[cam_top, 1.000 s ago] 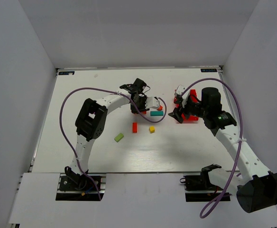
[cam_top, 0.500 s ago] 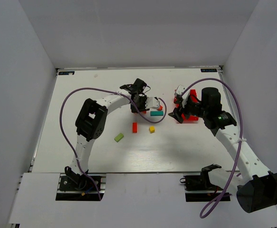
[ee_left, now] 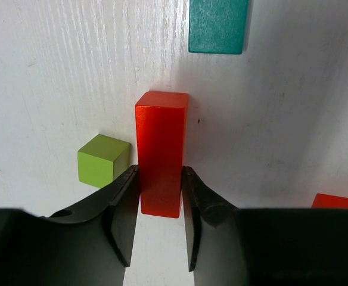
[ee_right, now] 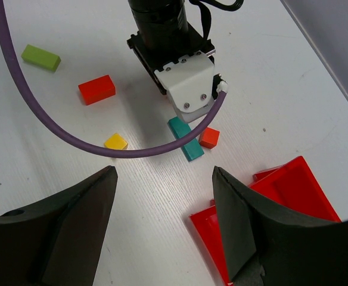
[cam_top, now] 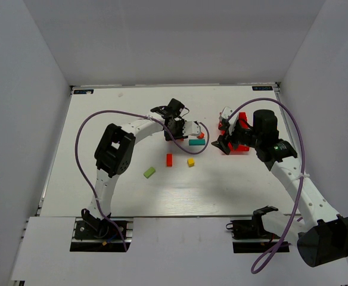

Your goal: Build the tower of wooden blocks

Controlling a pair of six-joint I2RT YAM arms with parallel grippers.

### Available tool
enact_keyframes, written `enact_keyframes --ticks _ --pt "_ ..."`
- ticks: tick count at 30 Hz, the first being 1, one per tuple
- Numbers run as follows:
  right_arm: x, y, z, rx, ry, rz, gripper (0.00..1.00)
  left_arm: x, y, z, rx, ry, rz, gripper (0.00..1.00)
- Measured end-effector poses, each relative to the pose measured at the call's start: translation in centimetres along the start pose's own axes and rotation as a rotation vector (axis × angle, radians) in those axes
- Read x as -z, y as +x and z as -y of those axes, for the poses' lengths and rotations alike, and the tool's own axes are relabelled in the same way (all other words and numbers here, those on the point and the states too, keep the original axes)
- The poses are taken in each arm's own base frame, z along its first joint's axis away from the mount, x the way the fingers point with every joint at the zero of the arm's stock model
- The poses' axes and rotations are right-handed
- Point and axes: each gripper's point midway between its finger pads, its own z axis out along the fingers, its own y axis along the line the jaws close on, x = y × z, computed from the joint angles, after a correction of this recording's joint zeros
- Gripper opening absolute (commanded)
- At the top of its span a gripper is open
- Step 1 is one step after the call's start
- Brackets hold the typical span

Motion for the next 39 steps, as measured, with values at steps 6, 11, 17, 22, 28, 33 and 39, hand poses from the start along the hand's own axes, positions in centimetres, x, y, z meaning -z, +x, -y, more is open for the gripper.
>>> enact_keyframes --ticks 6,11,17,22,28,33,39 --pt "0.0 0.0 0.0 0.0 0.0 0.0 0.71 -0.3 0.7 0.6 0.007 0.012 -0.021 0.56" --pt "0.0 0.0 0.0 0.0 0.0 0.0 0.71 -0.2 0.6 0.3 0.006 -0.001 -0.021 0.59" --pt "0.0 0.0 0.0 0.0 0.0 0.0 0.71 0.0 0.5 0.0 0.008 -0.016 -0.019 0.75" --pt "0.0 0.0 0.0 0.0 0.0 0.0 0.73 0.1 0.5 0.1 0.015 -0.015 -0.018 0.76" --pt "0.0 0.0 0.0 0.0 0.001 -0.001 0.73 1.3 0.3 0.4 0.023 -0.02 -0.008 0.79" --pt "0.0 0.0 0.0 0.0 0.001 -0.001 0.73 3.5 -0.7 0.1 0.027 -0.049 0.036 0.82" --pt "0.0 0.0 0.0 -0.001 0.001 -0.002 0.74 7.6 -2.1 -0.5 0.031 -0.122 0.11 0.83"
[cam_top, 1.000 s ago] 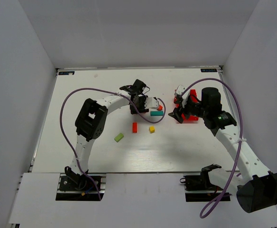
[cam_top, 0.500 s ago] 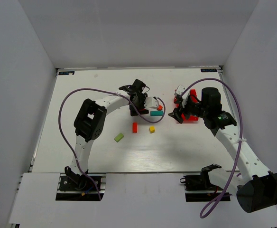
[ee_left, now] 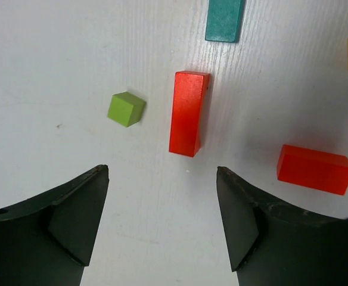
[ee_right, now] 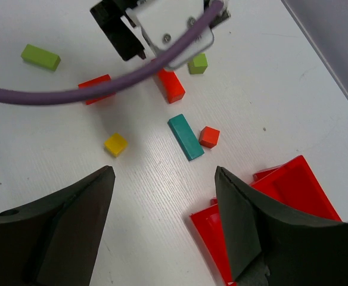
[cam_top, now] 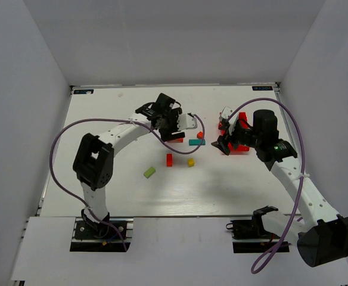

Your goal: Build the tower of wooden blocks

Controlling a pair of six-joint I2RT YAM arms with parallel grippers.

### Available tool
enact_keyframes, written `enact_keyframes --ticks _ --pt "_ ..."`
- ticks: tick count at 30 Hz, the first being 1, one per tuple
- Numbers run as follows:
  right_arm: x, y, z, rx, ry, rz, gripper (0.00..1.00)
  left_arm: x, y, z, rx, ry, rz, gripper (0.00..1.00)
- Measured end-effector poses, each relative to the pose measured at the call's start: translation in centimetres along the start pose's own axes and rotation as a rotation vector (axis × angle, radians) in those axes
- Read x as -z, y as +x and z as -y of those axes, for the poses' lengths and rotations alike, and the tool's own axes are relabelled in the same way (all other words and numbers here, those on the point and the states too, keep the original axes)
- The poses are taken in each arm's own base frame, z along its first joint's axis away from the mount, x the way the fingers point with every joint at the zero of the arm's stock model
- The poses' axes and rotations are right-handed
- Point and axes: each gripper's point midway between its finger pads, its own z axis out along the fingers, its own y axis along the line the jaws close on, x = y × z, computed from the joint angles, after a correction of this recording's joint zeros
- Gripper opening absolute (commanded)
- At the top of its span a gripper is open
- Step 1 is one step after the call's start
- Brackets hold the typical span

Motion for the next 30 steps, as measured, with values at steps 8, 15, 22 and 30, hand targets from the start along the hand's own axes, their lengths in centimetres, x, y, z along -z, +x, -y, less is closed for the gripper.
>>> enact_keyframes --ticks 8,15,22,30 --pt "0.0 0.2 0.2 0.001 0.011 -0.009 0.11 4.5 -0.3 -1.9 0.129 -0.191 0.048 0.14" --pt "0.1 0.7 0.8 -0.047 0.055 -0.036 0.12 3.3 0.1 -9.2 0.572 -0.399 -0.019 0.5" --pt "0.0 1.1 1.6 -0.063 0.096 -0.055 0.22 -1.5 1.3 -8.1 0.917 -0.384 -0.108 0.83" --pt "0.0 1.1 1.8 -0.066 0.104 -0.055 0.22 -2.6 1.7 -5.5 1.043 -0.357 -0.161 0.76"
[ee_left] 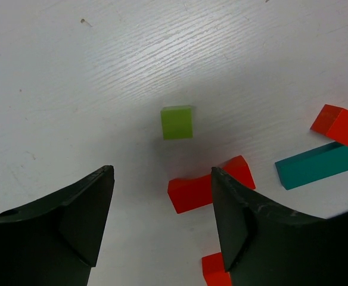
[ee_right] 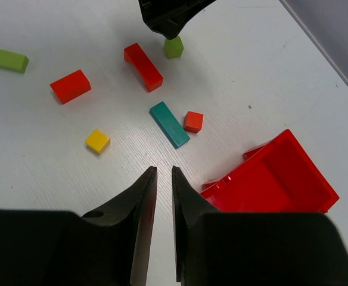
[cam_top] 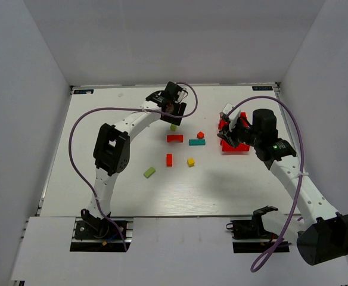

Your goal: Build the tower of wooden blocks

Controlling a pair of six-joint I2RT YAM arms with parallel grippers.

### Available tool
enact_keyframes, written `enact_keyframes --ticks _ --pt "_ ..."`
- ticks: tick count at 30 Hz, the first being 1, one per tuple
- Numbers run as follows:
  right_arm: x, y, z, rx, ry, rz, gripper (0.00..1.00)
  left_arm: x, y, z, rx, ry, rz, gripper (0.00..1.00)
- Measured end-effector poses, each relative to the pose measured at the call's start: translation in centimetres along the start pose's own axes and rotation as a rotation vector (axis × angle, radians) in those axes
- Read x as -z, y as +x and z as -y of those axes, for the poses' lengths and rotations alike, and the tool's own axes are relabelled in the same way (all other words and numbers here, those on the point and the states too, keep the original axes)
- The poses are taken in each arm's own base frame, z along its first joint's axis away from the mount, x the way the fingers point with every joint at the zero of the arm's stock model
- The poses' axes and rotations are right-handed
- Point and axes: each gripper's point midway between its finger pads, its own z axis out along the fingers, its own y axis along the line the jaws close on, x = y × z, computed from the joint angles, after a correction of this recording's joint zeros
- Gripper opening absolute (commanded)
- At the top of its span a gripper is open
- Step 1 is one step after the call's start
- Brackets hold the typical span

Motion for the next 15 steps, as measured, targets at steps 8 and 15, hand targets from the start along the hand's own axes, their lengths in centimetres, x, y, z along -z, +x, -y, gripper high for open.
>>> enact_keyframes --ticks 8,15 --pt "0.0 0.0 0.0 -0.007 0.002 -0.001 0.24 -1.3 1.1 1.0 0.031 0.032 -0.035 0.66" --pt "0.0 0.0 0.0 -0.007 0.001 -0.001 0.24 -3.7 3.0 1.3 0.025 0.032 -0.095 0.65"
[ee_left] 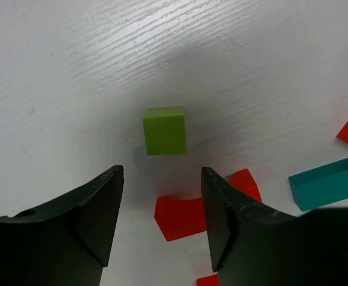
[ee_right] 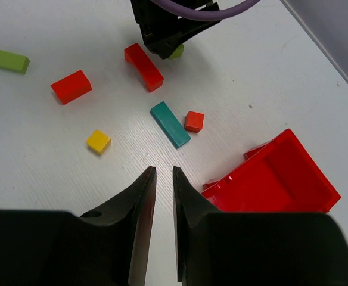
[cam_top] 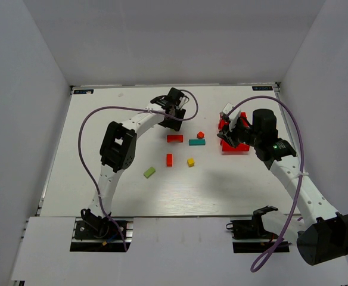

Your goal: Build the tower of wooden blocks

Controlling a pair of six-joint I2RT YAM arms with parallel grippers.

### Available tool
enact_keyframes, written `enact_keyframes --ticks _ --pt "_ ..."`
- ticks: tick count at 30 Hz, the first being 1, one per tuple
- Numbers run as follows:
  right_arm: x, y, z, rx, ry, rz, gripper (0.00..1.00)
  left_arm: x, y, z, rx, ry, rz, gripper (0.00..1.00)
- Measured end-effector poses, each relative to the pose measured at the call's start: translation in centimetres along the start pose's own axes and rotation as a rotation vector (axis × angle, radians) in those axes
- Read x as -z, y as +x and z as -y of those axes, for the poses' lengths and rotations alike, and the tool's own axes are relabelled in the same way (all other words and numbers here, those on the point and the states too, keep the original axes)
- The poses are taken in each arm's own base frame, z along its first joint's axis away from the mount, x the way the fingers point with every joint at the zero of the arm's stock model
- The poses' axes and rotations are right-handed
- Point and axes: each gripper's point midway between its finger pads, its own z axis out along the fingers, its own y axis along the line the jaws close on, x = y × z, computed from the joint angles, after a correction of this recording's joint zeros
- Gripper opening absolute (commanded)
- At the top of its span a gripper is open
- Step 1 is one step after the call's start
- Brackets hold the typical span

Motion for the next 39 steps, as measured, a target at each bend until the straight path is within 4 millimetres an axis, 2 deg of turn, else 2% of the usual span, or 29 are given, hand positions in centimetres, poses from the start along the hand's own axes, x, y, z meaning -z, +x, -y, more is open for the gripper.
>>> enact_keyframes --ticks 2,11,16,27,39 --pt "0.0 0.0 0.0 0.0 0.0 0.0 0.24 -0.3 0.0 0.0 -0.001 -0.001 -0.005 0.68" --pt "0.0 0.0 0.0 0.0 -0.001 0.0 0.24 -0.5 -1.2 0.3 0.004 0.005 0.027 0.68" --pt "0.0 0.0 0.0 0.0 -0.001 0.0 0.24 -0.9 -1.8 0.4 0.011 0.008 0.043 0.63" --pt "0.0 0.0 -0.1 0.001 -0.002 0.0 0.24 -2.9 -0.4 0.5 0.014 0.001 0.002 0.58" --pt "0.0 0.0 -0.1 0.001 -0.002 0.0 0.24 -2.9 -0.7 0.4 0.017 -0.006 0.014 0.56"
